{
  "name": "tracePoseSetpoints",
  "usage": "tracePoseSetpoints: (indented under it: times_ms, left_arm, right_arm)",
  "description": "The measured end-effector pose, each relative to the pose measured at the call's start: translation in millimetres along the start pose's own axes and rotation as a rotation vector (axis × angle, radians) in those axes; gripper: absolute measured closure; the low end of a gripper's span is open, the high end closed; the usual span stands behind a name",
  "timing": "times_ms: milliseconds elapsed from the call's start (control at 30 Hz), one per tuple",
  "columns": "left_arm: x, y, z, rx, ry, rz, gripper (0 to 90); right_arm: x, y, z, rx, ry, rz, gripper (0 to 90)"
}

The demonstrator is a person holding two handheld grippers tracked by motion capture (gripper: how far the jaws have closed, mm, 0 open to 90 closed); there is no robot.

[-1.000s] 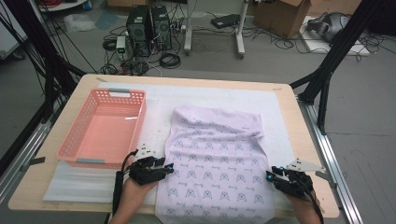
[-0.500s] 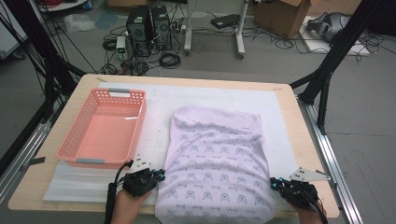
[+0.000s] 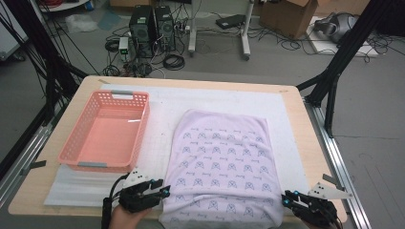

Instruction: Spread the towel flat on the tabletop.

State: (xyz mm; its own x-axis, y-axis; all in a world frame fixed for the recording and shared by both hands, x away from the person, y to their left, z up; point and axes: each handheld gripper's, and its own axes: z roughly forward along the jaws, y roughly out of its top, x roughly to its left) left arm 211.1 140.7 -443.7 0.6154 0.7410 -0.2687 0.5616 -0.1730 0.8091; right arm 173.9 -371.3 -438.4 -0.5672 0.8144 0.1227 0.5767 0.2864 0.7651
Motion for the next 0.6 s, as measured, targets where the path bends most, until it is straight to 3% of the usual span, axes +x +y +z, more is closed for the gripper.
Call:
tracePoseSetpoints:
  times_ms: [67,233,367,433,500,567,600]
  left_arm:
    - [6.4,6.9,5.5,-0.017,0.009,-0.005,53.8]
    - [20.1,27.9,24.9,-0.027,0.027,-0.008,52.7]
    - [27.4,42.1,38.7,-0.052,0.038,-0.015,53.7]
    - [30.6,47.6,43.8,-0.061,0.04,-0.026,53.6]
    - [34.6,52.6,48.9,-0.062,0.038,-0.041,53.4]
    - [38.3,56.8,53.6,-0.056,0.046,-0.056,53.6]
    - [38.9,58.3,55.9,-0.054,0.051,-0.058,54.1]
  right_arm:
    - [-2.0,7.0,3.8,-0.011,-0.022,-0.006,64.4]
    - [-11.2,30.0,18.8,-0.049,-0.065,0.014,59.7]
    - [-19.6,41.5,43.6,-0.021,-0.103,0.045,56.7]
    - [-18.8,44.5,56.6,0.004,-0.111,0.038,55.0]
    - [-15.3,46.7,66.3,0.028,-0.124,0.006,62.7]
    - [-14.5,48.8,66.5,0.048,-0.132,-0.028,85.7]
    - [-15.6,49.1,64.8,0.058,-0.133,-0.04,88.0]
